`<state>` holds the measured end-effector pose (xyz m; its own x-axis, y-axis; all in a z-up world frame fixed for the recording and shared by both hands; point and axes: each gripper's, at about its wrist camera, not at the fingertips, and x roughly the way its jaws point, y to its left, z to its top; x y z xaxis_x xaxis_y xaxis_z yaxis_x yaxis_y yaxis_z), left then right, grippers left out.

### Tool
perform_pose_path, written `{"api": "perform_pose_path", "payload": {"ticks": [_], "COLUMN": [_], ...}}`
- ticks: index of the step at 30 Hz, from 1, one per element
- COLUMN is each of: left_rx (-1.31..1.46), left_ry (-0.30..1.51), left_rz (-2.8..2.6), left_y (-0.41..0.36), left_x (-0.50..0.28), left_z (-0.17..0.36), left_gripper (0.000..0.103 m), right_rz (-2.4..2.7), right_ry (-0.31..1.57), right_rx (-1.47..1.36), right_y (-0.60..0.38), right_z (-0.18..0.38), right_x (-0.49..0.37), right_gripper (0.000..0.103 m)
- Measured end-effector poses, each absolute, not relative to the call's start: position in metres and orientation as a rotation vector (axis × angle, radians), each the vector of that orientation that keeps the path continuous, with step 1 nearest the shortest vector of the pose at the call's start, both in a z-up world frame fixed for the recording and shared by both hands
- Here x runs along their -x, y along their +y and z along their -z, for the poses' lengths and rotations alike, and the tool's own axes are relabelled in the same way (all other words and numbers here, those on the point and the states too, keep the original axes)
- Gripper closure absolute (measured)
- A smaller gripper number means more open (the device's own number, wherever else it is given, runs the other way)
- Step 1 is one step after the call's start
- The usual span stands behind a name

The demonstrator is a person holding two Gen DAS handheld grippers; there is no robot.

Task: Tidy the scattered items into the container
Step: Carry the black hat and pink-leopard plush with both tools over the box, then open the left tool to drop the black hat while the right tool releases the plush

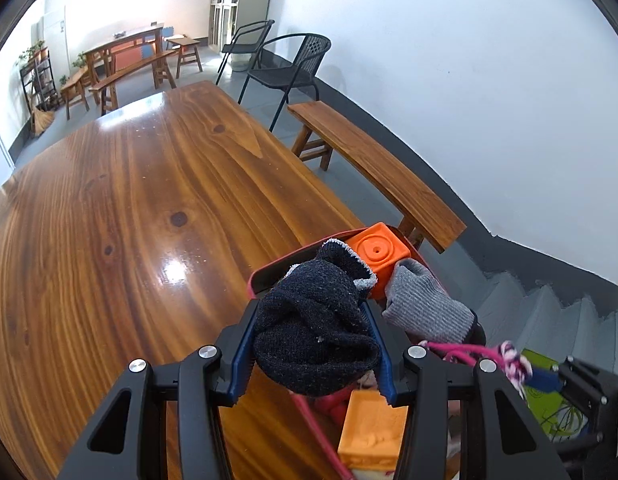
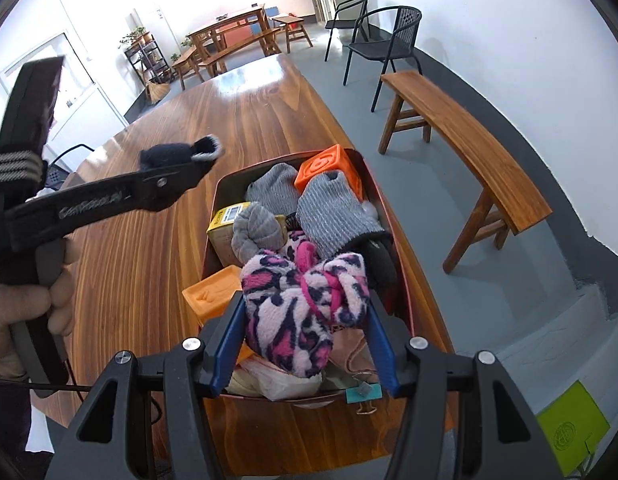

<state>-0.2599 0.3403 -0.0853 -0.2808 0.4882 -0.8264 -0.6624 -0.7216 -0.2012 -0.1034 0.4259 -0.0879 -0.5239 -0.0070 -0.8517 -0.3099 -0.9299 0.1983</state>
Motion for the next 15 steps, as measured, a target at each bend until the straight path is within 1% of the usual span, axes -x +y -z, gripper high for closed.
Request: {"api": "perform_pose_path", "payload": {"ticks": [9,15], "left_rx": [1.333,1.387], "left_ry": [0.28,0.282], "left_rz": [-2.043,-2.051], "left_y": [0.379,0.382], "left_x": [0.276,0.28], "left_z": [0.124,0.139], "left_gripper": [0.052,0.052], "right_rz": [-2.603,-2.62], "right_ry": [0.498,0.434], "right_rx": [1.515,1.574], "right_y": [0.422,0.415], "right_z": [0.112,0.126], "right_x": [0.109,0.107], "right_gripper": [0.043,0.043]}}
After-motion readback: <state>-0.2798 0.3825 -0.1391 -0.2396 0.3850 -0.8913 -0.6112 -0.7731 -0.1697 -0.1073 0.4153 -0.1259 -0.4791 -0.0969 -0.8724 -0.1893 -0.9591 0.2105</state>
